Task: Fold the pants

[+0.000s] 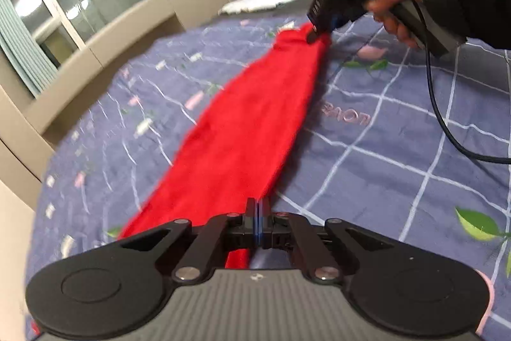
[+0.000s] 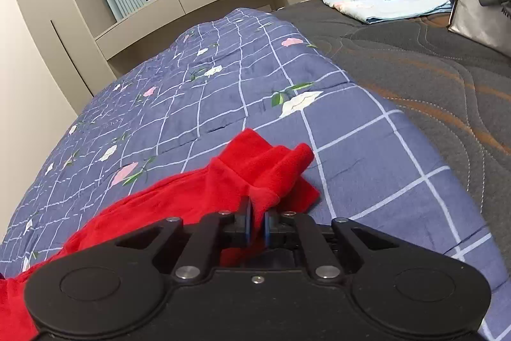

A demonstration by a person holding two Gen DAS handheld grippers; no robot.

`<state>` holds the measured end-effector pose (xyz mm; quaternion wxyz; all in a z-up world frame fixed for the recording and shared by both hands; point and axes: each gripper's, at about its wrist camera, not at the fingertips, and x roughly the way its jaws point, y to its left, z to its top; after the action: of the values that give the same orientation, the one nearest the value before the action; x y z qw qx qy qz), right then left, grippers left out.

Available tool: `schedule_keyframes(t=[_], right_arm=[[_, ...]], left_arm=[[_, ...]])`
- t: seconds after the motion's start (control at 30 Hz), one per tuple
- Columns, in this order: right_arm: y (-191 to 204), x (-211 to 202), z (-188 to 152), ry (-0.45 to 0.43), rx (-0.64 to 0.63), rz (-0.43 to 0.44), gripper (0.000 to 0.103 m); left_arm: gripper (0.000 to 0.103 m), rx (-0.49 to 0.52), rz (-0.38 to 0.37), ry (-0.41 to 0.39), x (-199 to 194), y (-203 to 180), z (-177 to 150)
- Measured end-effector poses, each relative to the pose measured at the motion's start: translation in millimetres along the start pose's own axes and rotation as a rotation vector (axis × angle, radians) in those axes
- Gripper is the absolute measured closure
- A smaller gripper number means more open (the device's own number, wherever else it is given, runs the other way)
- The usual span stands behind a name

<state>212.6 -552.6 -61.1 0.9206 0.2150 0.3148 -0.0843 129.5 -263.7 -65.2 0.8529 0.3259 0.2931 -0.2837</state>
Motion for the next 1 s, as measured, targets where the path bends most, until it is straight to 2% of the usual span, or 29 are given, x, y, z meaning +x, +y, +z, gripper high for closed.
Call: schedule_keyframes(t=[0.07,0.1,0.13,0.17,0.23,0.3,0.33,0.37,0.43,0.5,0.57,0.67,0.8,0.9,1.0], right_arm=[[8,0,4,0.011,-0.046,-0.020,0.080],[11,-1,6,0.010,-0.070,-0.043,0.059],[14,-2,7,0.006,-0.091,-0.060,0.040],[19,-7,9,-0.007,-0.113,-0.078,0.035],[25,-10,11,-0.024,-0.145,-0.111,0.018],[34,-16,11,-0.045,-0.190,-0.139,0.009],[41,-19,11,-0.052,-0.219,-0.137,0.006],[47,-22,12,-0.056,-0.247,-0.128,0.005],[66,-26,10,-0.060,-0.310,-0.084,0.005],[88,-27,5,-0.053,-0.364,-0.012,0.005],[118,-23,-4,-0.019,-0.435,0.086,0.010],[168,-13,-25,0.043,-0.559,0.229,0.022],[237,5,-54,0.133,-0.685,0.389,0.043],[279,16,-75,0.193,-0.781,0.467,0.046],[309,26,-90,0.236,-0.854,0.489,0.046]], left_arm=[[0.094,-0.051,-0.026,0.006,0,7,0],[0.089,-0.089,-0.041,0.007,-1,13,0],[0.069,-0.118,-0.049,0.007,-3,20,0],[0.047,-0.146,-0.050,0.007,-6,25,0],[0.035,-0.200,-0.037,0.001,-13,38,-1],[0.031,-0.258,-0.035,0.007,-19,55,-2],[0.024,-0.288,-0.033,0.015,-22,63,-2],[0.019,-0.323,-0.024,0.021,-26,73,-3],[0.016,-0.397,-0.001,0.028,-38,95,-11],[0.014,-0.453,0.028,0.044,-52,117,-24],[0.013,-0.496,0.078,0.066,-66,139,-39],[0.009,-0.542,0.167,0.095,-90,170,-66],[0.002,-0.582,0.316,0.149,-118,212,-108],[0.001,-0.628,0.407,0.203,-129,241,-143],[0.001,-0.698,0.479,0.247,-139,267,-180]])
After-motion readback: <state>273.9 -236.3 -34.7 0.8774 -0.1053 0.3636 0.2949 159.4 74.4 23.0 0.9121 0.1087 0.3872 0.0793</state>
